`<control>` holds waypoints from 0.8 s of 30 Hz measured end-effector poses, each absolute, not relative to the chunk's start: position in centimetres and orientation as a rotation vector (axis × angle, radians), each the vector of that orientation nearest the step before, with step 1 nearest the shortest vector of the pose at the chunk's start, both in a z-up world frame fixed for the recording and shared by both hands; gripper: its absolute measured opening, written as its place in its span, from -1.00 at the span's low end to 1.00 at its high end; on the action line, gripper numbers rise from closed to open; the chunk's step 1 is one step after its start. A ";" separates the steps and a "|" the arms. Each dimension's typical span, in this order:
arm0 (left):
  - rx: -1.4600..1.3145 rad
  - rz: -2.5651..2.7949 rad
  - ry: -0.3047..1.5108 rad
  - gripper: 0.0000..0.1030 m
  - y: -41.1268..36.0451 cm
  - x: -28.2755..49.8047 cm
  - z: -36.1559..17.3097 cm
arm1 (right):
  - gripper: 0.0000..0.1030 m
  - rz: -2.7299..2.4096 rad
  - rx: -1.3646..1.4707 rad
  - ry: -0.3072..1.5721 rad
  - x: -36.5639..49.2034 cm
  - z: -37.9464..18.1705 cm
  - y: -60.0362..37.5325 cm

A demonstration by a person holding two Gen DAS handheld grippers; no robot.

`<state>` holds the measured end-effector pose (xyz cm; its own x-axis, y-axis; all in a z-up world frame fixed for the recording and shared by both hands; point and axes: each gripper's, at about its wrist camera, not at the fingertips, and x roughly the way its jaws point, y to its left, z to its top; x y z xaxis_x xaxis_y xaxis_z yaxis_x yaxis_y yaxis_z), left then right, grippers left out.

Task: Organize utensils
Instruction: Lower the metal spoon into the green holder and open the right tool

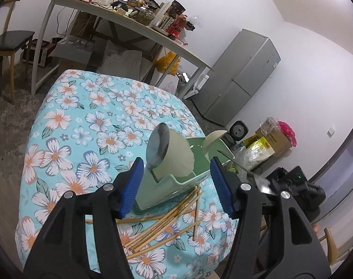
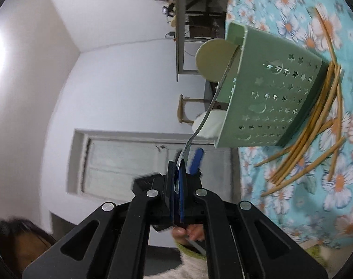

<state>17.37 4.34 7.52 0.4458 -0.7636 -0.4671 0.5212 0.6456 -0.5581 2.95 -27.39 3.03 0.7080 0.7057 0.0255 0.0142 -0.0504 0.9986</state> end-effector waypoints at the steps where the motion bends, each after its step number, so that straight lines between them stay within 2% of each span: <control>1: -0.361 -0.815 0.764 0.11 4.5 17.4 7.4 | -0.93 0.624 1.581 0.605 3.3 2.8 -27.5; 7: -0.381 -0.801 0.774 0.16 5.2 17.8 6.5 | -0.90 0.598 1.792 0.526 5.5 1.4 -29.0; 11: -0.385 -0.796 0.779 0.19 5.4 17.8 6.1 | -0.77 0.548 1.902 0.473 6.6 0.4 -30.1; 15: -0.384 -0.794 0.777 0.25 5.4 17.9 5.9 | -0.72 0.537 1.932 0.453 7.0 0.2 -30.8; 17: -0.380 -0.792 0.774 0.30 5.4 17.8 5.9 | -0.62 0.526 1.922 0.447 7.2 0.4 -31.0; 20: -0.378 -0.791 0.772 0.35 5.3 17.8 5.9 | -0.61 0.528 1.923 0.427 7.4 0.5 -31.4; 24: -0.378 -0.792 0.777 0.39 5.3 17.8 5.8 | -0.40 0.519 1.900 0.399 7.2 1.0 -32.0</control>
